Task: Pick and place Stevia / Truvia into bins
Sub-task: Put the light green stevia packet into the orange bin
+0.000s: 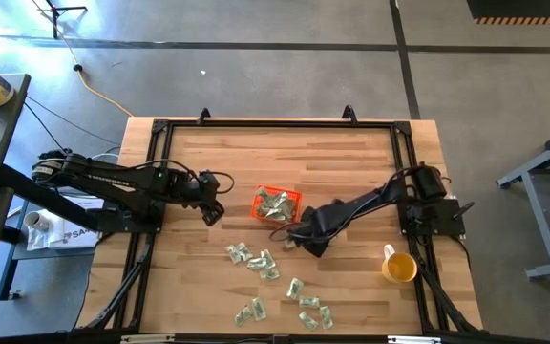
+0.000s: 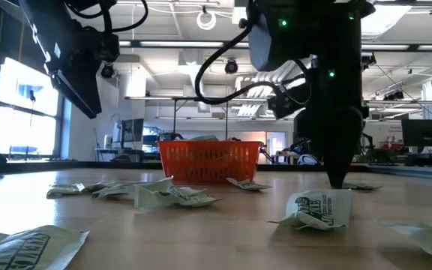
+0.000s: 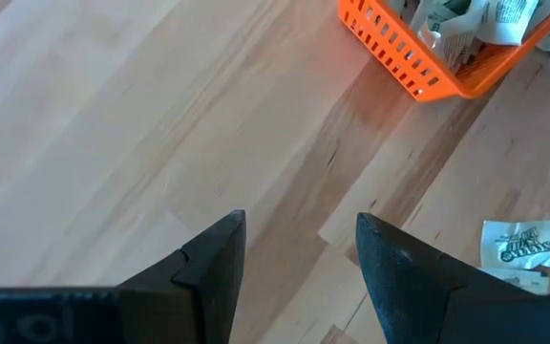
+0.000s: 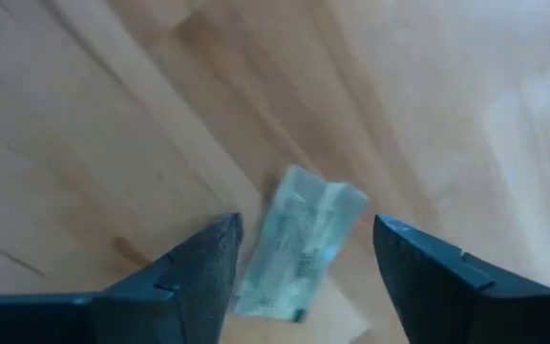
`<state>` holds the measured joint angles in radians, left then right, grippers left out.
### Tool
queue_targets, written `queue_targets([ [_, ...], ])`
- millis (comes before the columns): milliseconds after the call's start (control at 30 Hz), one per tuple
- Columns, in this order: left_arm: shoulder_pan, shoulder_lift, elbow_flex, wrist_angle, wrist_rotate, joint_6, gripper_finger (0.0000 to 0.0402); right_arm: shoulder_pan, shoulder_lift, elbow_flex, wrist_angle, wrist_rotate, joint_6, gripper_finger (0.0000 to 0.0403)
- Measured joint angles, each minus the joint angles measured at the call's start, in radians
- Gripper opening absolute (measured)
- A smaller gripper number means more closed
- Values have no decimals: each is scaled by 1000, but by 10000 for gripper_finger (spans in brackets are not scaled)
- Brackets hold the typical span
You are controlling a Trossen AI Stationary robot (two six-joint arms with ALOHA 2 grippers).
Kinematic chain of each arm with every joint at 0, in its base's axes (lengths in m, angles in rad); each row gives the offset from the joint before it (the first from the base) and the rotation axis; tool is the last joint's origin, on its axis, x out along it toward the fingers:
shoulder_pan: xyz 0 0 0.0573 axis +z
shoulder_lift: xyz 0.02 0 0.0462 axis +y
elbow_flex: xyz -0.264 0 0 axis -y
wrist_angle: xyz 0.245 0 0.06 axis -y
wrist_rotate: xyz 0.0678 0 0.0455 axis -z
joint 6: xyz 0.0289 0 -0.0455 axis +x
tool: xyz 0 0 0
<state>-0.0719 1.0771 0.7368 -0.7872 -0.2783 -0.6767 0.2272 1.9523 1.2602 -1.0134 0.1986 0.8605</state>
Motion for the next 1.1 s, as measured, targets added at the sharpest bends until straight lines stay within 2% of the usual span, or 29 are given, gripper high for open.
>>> queue_targets([
  [167, 0, 0, 0, 0, 15, 52, 232, -22, 13, -11, 53, -88, 129, 222],
  [333, 0, 0, 0, -1, 23, 98, 232, -53, -4, -148, 241, -241, 263, 198],
  [433, 0, 0, 0, -6, 42, 99, 232, -61, -13, -194, 302, -274, 329, 167],
  [567, 0, 0, 1, -8, 63, 101, 232, -59, -8, -157, 262, -255, 316, 106],
  [700, 0, 0, 1, -8, 63, 125, 232, -76, -20, -98, 244, -210, 286, 22],
  [733, 0, 0, 1, -6, 62, 129, 232, -78, -27, -77, 232, -174, 285, 12],
  [900, 0, 0, 1, -6, 62, 131, 232, -103, -114, 49, 231, 118, 279, 13],
  [1000, 0, 0, 1, 1, 63, 123, 232, -123, -157, 142, 215, 243, 222, 4],
  [1100, 0, 1, 1, 15, 107, 101, 232, -177, -160, 227, 225, 242, 95, 8],
])
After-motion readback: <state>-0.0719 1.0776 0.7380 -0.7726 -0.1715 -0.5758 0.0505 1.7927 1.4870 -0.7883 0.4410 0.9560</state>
